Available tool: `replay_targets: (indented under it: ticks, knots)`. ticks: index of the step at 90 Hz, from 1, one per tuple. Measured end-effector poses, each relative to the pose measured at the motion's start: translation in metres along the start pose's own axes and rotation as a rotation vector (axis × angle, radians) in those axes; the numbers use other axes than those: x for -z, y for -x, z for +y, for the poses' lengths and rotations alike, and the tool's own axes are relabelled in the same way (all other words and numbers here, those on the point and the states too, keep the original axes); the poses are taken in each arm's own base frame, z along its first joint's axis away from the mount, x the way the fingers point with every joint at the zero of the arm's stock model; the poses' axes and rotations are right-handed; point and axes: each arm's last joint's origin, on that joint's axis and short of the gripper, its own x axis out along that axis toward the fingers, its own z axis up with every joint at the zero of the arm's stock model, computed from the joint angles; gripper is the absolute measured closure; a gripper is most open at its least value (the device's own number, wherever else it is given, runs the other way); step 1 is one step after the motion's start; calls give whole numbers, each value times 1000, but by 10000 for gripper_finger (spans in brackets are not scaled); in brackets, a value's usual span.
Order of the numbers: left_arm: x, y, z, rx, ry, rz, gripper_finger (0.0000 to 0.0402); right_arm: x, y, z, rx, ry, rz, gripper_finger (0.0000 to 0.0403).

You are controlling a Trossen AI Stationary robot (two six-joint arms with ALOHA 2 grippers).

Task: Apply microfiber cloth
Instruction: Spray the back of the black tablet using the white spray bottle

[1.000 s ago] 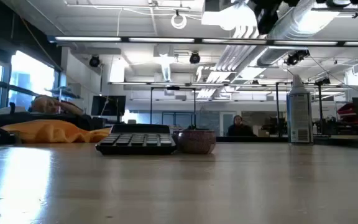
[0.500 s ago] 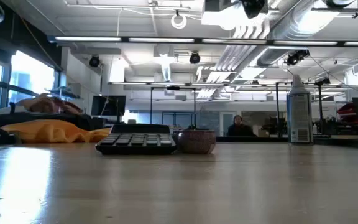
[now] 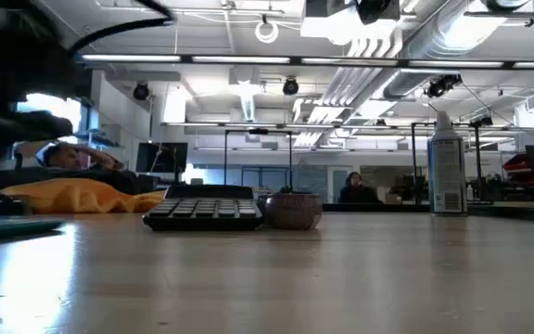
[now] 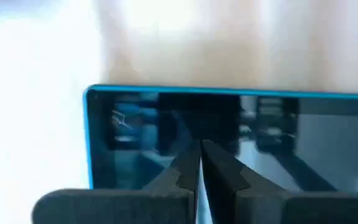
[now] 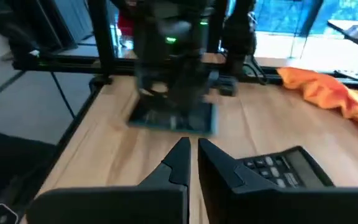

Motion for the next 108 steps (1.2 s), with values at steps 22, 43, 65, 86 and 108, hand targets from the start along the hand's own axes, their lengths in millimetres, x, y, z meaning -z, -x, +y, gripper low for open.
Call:
replay_targets:
  ticks: [22, 43, 65, 86, 108]
  knots:
    - [-11, 39, 8, -6, 53, 61, 402, 9, -52, 18, 41, 208, -3, 402]
    - [26, 58, -9, -50, 95, 101, 402, 5, -107, 30, 90, 413, 100, 386]
    - [58, 45, -6, -61, 206, 4, 402, 16, -157, 51, 34, 615, 284, 305]
    - [69, 12, -1, 29, 275, -139, 402, 37, -192, 54, 9, 782, 481, 263]
    - [82, -10, 5, -12, 314, -163, 402, 58, -216, 45, -13, 1035, 558, 261]
